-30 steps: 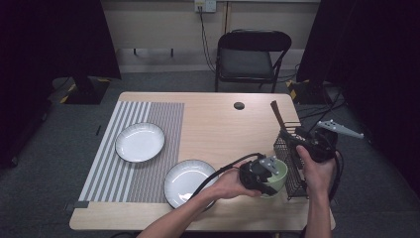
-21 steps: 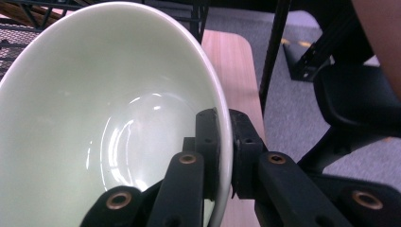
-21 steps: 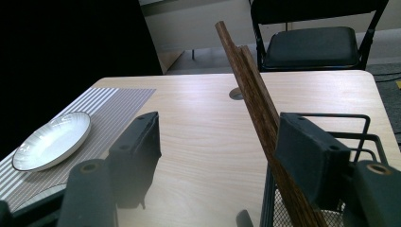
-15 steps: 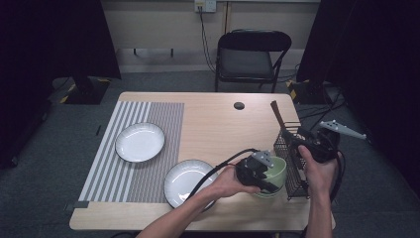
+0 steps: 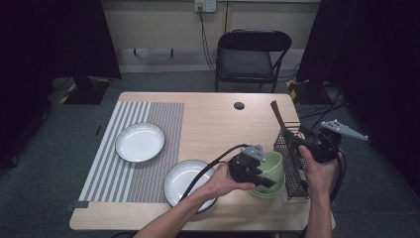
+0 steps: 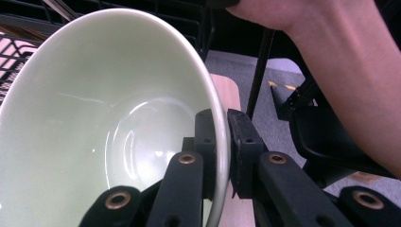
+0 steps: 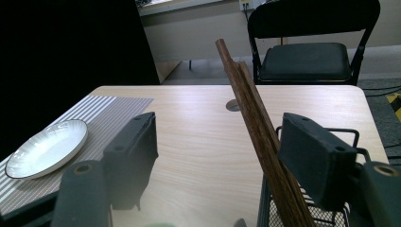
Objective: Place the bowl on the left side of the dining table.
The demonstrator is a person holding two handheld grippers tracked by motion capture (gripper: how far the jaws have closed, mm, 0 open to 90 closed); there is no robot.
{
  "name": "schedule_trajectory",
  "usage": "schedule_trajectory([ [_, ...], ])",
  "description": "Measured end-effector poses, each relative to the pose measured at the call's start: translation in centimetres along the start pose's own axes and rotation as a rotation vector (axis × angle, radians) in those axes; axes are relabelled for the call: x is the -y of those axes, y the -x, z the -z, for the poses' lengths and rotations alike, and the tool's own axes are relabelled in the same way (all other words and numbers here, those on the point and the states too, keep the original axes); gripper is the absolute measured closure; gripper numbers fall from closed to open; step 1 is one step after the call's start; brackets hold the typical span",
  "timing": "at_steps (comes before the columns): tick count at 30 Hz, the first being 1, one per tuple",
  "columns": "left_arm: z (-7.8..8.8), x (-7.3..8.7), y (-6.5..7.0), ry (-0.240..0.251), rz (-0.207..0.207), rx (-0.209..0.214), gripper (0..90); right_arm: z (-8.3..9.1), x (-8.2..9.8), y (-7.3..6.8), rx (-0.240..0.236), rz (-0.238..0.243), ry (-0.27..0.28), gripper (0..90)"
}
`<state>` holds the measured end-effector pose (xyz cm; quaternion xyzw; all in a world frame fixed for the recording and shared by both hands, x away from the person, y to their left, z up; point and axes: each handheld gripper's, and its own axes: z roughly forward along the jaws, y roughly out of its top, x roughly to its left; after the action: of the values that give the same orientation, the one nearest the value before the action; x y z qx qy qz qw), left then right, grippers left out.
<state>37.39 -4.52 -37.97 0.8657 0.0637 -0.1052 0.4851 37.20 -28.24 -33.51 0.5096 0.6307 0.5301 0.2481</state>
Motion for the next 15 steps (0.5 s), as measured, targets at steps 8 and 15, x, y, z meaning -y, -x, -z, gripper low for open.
schedule_trajectory([
  [8, 1.8, 0.5, -0.4, 0.021, 0.019, -0.032, 83.7, 0.1, -0.1, -0.3, -0.008, 0.015, 0.008, 27.5],
  [15, 3.0, 1.0, -1.1, 0.055, 0.056, -0.06, 83.7, -0.1, -0.2, -0.8, -0.011, 0.03, 0.002, 27.5],
])
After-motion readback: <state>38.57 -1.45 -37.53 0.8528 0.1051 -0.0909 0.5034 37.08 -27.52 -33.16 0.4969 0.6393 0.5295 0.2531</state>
